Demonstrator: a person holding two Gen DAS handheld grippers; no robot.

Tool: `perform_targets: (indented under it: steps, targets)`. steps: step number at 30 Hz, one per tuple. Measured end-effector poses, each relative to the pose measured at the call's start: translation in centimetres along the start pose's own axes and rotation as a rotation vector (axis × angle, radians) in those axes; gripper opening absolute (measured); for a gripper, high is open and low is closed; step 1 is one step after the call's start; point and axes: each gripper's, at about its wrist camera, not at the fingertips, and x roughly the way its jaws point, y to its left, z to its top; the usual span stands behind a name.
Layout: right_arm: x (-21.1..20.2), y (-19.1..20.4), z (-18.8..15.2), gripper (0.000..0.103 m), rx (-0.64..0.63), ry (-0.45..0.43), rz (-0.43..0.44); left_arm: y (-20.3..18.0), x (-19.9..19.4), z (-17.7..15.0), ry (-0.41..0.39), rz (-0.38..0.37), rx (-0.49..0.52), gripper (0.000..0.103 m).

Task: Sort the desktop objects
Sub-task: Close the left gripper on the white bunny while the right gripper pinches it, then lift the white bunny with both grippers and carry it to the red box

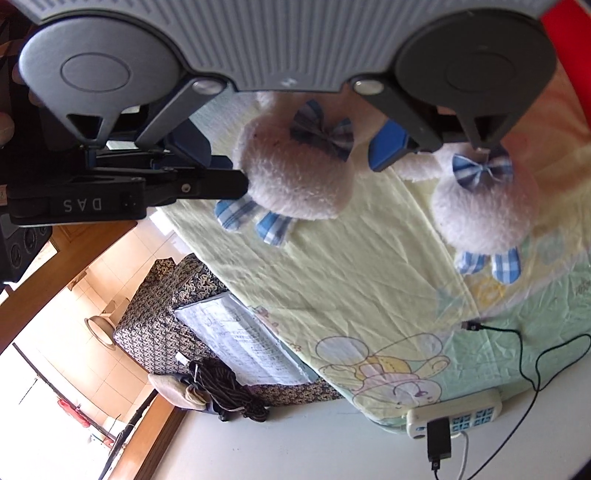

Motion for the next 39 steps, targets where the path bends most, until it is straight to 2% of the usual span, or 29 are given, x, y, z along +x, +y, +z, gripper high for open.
perform_targets:
  steps: [5,13,19,27,39]
  targets:
    - [1.5,0.2,0.5,0.045,0.013,0.027,0.033,0.9,1.7,0.3,0.047,-0.021,-0.038,0.084]
    - [3.4,1.1,1.1,0.057,0.01,0.044,0.046,1.5,2.8,0.8,0.067,-0.009,-0.064,0.085]
    - [3.8,1.4,1.1,0.055,0.003,0.082,0.075,1.1,2.9,0.8,0.069,0.016,-0.066,0.085]
    - [2.5,2.8,-0.3,0.053,-0.09,0.175,0.091,1.1,0.8,-0.5,0.037,0.003,-0.126,0.085]
    - [0.1,7.0,-4.2,0.051,-0.255,0.248,0.119,0.3,-5.6,-5.9,-0.063,0.011,-0.184,0.085]
